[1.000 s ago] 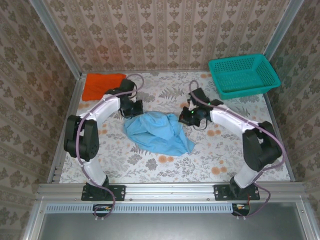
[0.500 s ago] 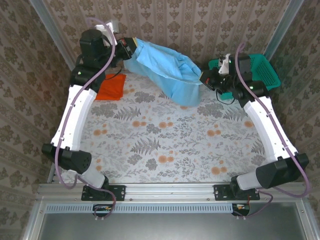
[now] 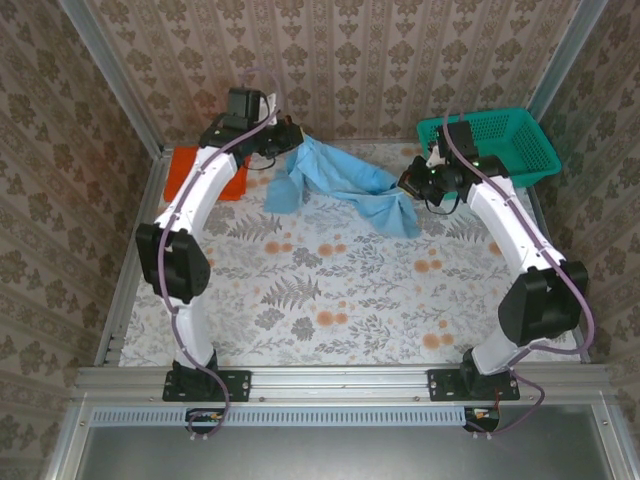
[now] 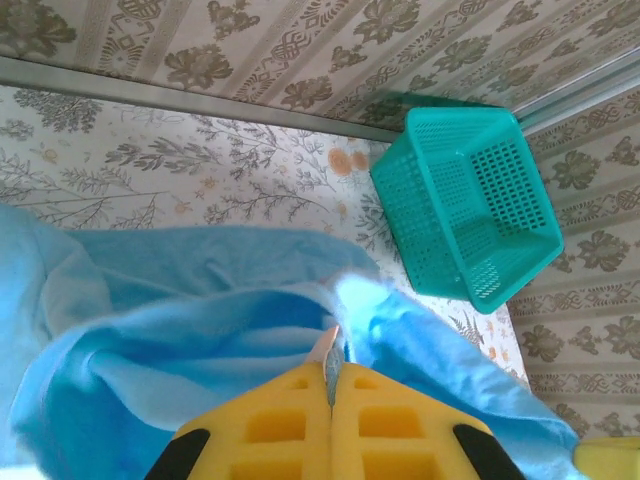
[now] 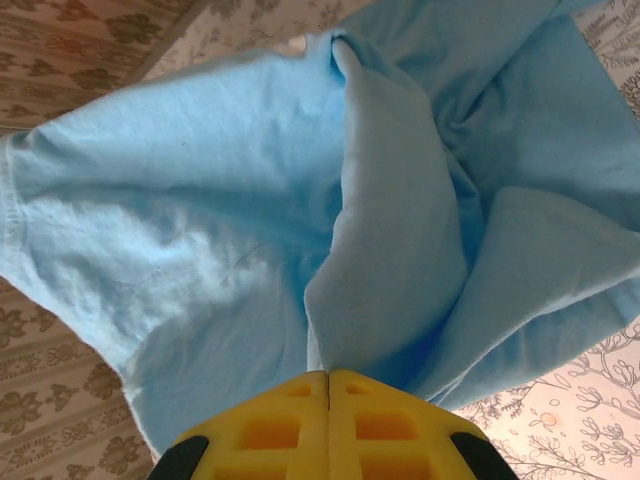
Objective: Fold and stack the t-shirts
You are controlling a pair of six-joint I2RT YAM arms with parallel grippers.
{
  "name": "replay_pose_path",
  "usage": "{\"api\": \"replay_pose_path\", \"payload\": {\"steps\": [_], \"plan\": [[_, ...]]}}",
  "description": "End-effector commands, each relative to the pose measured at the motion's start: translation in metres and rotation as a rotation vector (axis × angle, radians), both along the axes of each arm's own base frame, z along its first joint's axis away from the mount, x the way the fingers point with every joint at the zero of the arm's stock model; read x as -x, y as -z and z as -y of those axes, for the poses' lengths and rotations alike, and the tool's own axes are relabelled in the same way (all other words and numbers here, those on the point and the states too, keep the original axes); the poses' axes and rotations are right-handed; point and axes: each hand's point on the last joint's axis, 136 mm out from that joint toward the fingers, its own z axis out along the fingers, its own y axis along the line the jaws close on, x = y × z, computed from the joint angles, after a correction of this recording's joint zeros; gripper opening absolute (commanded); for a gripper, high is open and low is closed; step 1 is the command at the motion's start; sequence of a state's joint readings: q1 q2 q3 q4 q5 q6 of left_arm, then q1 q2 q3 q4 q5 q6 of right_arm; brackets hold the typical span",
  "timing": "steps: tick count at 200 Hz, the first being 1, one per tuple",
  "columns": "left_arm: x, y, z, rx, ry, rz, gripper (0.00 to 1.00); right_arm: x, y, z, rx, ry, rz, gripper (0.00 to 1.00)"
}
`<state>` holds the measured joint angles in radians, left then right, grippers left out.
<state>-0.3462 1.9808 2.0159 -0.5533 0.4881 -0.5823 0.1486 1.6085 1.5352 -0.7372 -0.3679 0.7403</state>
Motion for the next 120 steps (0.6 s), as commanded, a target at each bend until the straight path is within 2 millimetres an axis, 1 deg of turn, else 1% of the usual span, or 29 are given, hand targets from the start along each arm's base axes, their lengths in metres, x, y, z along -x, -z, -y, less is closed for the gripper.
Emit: {"api": "replay_pose_path", "payload": {"steps": [1,11,22,32,40,46,53,54,60,61,66,70,72,74,78,79,80,82,91,97,98,99,104,107,108,112,120], "plan": [[-0.002,-0.07,0.011,0.062,0.069,0.15,0.0,-0.012,-0.037,0.005,-0.014,0.016,0.065,0.0],[-0.003,-0.091,0.013,0.069,0.081,0.202,0.0,-0.015,-0.059,0.006,-0.01,0.013,0.119,0.01],[0.0,-0.115,0.013,0.08,0.091,0.264,0.0,-0.013,-0.082,0.005,-0.01,0.004,0.168,0.01],[0.007,-0.135,0.011,0.087,0.101,0.321,0.0,-0.009,-0.101,0.004,-0.02,-0.005,0.211,0.01],[0.015,-0.144,0.009,0.081,0.114,0.352,0.0,-0.003,-0.112,0.001,-0.033,-0.015,0.243,0.02],[0.022,-0.148,0.008,0.07,0.128,0.372,0.0,0.003,-0.12,-0.001,-0.041,-0.022,0.27,0.02],[0.031,-0.147,0.008,0.053,0.145,0.384,0.0,0.012,-0.125,-0.004,-0.043,-0.032,0.294,0.04],[0.033,-0.149,0.007,0.051,0.146,0.391,0.0,0.013,-0.125,-0.004,-0.043,-0.033,0.297,0.04],[0.042,-0.142,0.006,0.032,0.16,0.389,0.0,0.022,-0.123,-0.007,-0.038,-0.039,0.303,0.05],[0.044,-0.144,0.005,0.031,0.162,0.394,0.0,0.024,-0.123,-0.008,-0.037,-0.042,0.304,0.05],[0.051,-0.134,0.004,0.015,0.17,0.383,0.0,0.032,-0.12,-0.011,-0.034,-0.053,0.306,0.06],[0.057,-0.125,0.002,0.003,0.175,0.372,0.0,0.037,-0.11,-0.015,-0.03,-0.064,0.29,0.07],[0.059,-0.119,0.001,-0.003,0.175,0.36,0.0,0.044,-0.111,-0.016,-0.031,-0.069,0.297,0.07],[0.064,-0.119,-0.001,-0.005,0.176,0.363,0.0,0.049,-0.11,-0.018,-0.031,-0.076,0.298,0.07],[0.071,-0.106,-0.003,-0.013,0.179,0.341,0.0,0.058,-0.101,-0.022,-0.03,-0.088,0.281,0.08],[0.073,-0.103,-0.004,-0.016,0.179,0.336,0.0,0.06,-0.097,-0.024,-0.03,-0.091,0.272,0.08],[0.075,-0.104,-0.005,-0.014,0.179,0.339,0.0,0.062,-0.093,-0.024,-0.029,-0.093,0.265,0.08],[0.079,-0.094,-0.006,-0.019,0.182,0.321,0.02,0.066,-0.088,-0.028,-0.03,-0.101,0.255,0.08],[0.097,-0.062,-0.013,-0.041,0.187,0.262,0.09,0.088,-0.056,-0.042,-0.04,-0.138,0.191,0.09],[0.109,-0.039,-0.018,-0.057,0.19,0.22,0.13,0.102,-0.029,-0.048,-0.041,-0.156,0.137,0.1],[0.111,-0.035,-0.019,-0.06,0.191,0.213,0.14,0.106,-0.026,-0.051,-0.04,-0.167,0.128,0.1],[0.114,-0.035,-0.019,-0.06,0.194,0.215,0.14,0.109,-0.02,-0.052,-0.038,-0.168,0.115,0.1],[0.126,-0.014,-0.022,-0.074,0.205,0.174,0.22,0.122,0.004,-0.051,-0.021,-0.168,0.058,0.1],[0.133,-0.002,-0.025,-0.085,0.211,0.153,0.29,0.13,0.017,-0.05,-0.012,-0.166,0.023,0.1],[0.136,0.008,-0.026,-0.092,0.211,0.131,0.31,0.133,0.022,-0.05,-0.008,-0.163,0.011,0.1],[0.145,0.024,-0.032,-0.115,0.208,0.101,0.39,0.144,0.041,-0.047,0.001,-0.154,-0.039,0.11],[0.16,0.05,-0.044,-0.169,0.193,0.058,0.45,0.164,0.074,-0.04,0.006,-0.12,-0.128,0.14]]}}
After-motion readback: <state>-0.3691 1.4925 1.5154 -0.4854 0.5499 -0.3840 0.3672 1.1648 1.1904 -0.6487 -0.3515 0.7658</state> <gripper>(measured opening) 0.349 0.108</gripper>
